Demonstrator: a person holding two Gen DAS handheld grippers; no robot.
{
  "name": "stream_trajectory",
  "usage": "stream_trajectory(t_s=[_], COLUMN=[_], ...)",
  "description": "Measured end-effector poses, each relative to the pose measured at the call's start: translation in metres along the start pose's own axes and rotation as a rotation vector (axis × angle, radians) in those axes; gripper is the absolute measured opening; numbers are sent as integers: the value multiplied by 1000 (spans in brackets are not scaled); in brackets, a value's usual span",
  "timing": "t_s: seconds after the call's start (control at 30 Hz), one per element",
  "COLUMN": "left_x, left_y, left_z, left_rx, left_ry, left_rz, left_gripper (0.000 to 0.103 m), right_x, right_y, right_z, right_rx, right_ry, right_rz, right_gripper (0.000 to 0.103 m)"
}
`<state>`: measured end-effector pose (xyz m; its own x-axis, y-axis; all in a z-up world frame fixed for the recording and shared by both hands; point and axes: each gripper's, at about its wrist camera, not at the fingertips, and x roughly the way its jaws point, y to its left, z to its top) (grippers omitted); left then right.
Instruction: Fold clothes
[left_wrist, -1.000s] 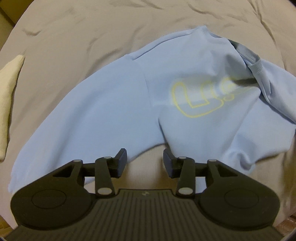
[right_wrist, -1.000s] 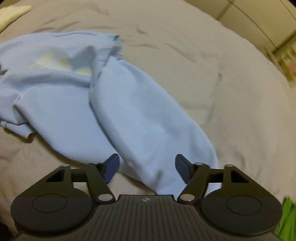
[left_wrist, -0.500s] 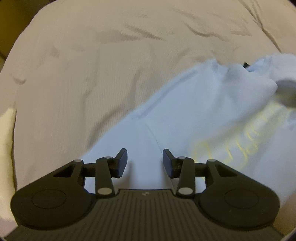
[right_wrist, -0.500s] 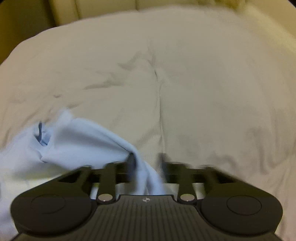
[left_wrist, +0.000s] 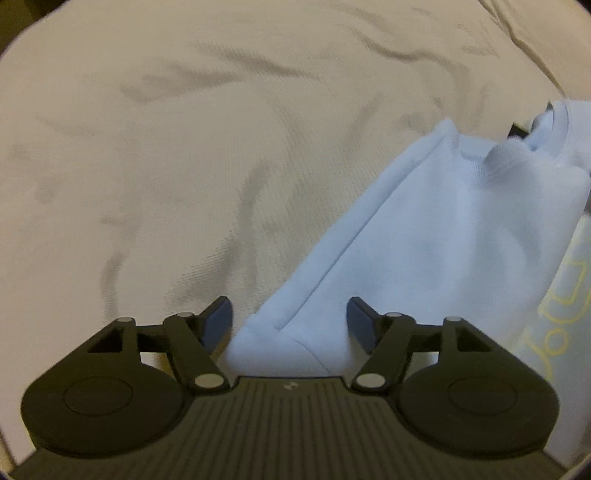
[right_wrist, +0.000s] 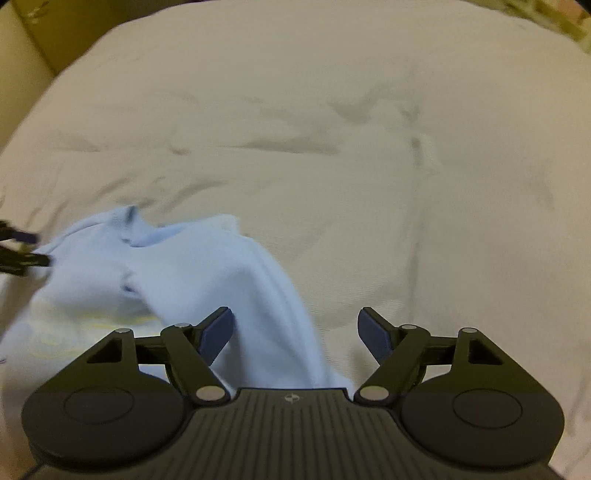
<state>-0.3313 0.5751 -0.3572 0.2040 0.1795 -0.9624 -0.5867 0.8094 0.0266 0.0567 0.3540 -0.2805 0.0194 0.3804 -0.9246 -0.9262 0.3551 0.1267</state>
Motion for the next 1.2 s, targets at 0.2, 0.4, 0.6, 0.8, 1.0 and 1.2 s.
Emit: stream_trajectory(t_s=[0.2,0.4,0.6,0.8,1.0,1.2], left_x=[-25,-95,-112,-123,-119,-117], left_y=[-13,17,32,10,-38,-77], left_z=[-10,38,108,59,-76,-163], left_rx=[59,-32,-104,-186,-359,-598], left_ry=[-69,-310,-397,-318,-44,47], left_rz=[34,163,334,175,-86,-271], left_gripper=[5,7,14,40,43,57], right_x=[3,-43,-41,-46,-52,-33], right_y=[7,13,6,1,-1,12], right_z=[-5,26,88,74,-44,-150], right_rx=[-53,-162,-202,-66,159,313], right_ry=[25,-161,-309,-308,-132,38], right_rz=[-36,-138,-264,-271,-1,41], right_gripper=[5,5,12,66,66,66])
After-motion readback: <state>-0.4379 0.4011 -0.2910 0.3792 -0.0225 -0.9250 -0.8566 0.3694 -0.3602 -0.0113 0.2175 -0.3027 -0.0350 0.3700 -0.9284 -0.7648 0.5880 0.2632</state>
